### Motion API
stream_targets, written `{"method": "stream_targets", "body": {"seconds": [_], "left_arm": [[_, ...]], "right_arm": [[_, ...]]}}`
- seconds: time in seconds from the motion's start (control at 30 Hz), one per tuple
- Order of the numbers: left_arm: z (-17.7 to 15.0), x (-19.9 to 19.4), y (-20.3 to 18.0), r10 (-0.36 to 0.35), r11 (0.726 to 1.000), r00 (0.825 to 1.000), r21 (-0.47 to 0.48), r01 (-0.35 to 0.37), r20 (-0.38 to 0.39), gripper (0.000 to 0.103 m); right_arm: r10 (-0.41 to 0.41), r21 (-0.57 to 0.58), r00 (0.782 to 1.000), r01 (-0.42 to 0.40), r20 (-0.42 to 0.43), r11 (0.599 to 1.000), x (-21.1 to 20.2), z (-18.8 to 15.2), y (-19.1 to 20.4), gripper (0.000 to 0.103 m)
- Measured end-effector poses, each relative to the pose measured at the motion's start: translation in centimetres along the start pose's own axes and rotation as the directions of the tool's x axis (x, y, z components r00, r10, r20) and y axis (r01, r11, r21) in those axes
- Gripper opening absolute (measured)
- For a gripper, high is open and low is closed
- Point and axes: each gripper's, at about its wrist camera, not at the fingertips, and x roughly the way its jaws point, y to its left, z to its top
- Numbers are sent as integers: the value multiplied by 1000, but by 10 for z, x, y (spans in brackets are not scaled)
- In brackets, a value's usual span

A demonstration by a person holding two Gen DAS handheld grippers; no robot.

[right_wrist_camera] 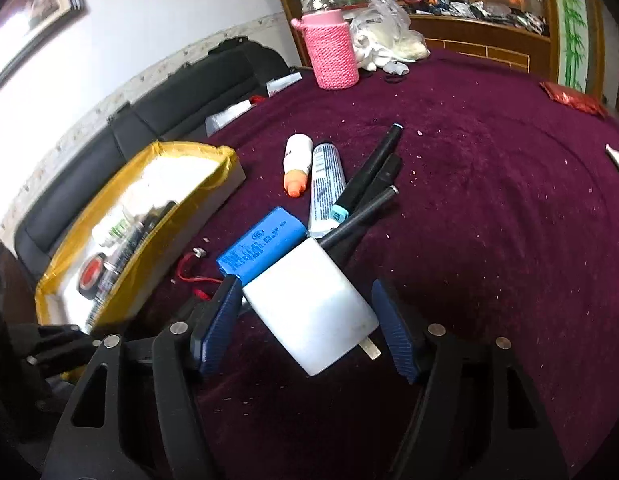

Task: Organize objects
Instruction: 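Carry the marker and white charger over the tray with both tools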

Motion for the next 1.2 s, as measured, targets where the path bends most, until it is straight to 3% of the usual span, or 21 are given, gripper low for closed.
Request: {"method": "stream_targets", "body": {"seconds": [0.27,0.37,0.6,0.9,1.03,1.2], "left_arm": [[-1,-4,16,-173,980,985,-100,170,-18,13],[-2,-5,18,-194,974,981,-119,191,-19,13],[-9,-11,22,-220,965,976,-146,216,-7,13],[-7,-8,28,-254,954,967,-165,250,-2,13],[-4,-14,30,-287,943,958,-170,285,18,13],[1,-20,45,-364,908,931,-212,361,24,13]], "right_arm": [[-54,-84,999,54,4,995,5,-4,11,69],[-89,-136,996,87,-3,987,6,-6,17,69],[-111,-62,990,106,-91,992,11,-7,8,58],[2,106,984,17,-178,994,-13,-35,19,56],[-5,125,992,21,-129,992,-27,-53,33,56],[71,220,996,-59,-48,974,-41,-58,40,56]]}}
